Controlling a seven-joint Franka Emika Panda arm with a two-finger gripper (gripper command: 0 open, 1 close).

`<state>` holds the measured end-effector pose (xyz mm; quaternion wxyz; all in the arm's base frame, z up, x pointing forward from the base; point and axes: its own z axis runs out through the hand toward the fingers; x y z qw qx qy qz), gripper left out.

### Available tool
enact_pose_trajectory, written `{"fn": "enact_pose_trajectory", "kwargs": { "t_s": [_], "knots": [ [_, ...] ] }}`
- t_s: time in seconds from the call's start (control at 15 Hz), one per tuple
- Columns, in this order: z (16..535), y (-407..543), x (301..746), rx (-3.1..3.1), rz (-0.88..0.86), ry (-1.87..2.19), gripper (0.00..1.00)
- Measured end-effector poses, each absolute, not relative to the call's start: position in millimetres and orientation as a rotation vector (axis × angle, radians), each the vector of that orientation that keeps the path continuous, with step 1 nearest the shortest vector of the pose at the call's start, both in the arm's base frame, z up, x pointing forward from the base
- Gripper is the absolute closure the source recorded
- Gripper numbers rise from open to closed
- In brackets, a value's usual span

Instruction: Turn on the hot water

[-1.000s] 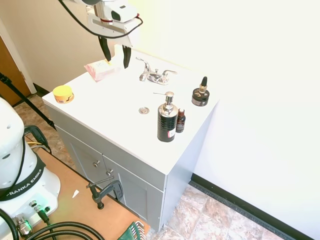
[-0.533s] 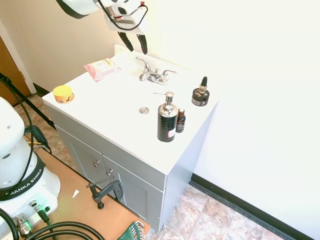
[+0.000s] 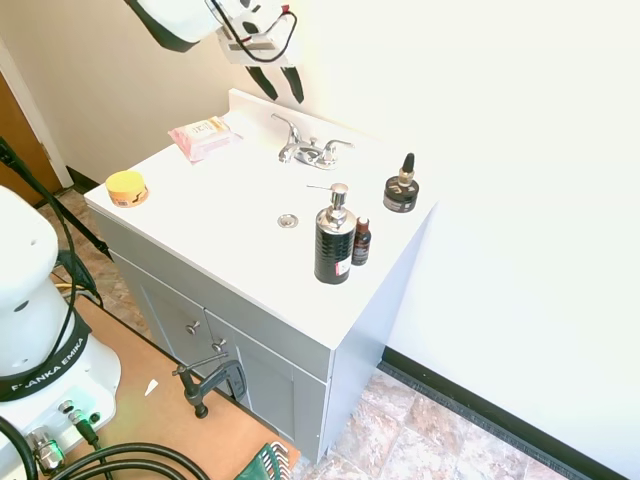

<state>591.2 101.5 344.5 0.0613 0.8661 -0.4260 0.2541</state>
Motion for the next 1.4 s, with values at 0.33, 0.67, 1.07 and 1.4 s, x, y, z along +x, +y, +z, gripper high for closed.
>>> {"fn": "enact_pose_trajectory", "kwargs": {
  "t_s": [0.33, 0.67, 1.07, 1.4],
  "knots": [
    [322, 101, 592, 2.614, 0.723, -1.277, 0.00],
    [318, 110, 594, 2.621, 0.718, -1.269, 0.00],
    [311, 101, 607, 2.602, 0.717, -1.298, 0.00],
    [308, 98, 605, 2.589, 0.600, -1.313, 0.00]
  ]
}}
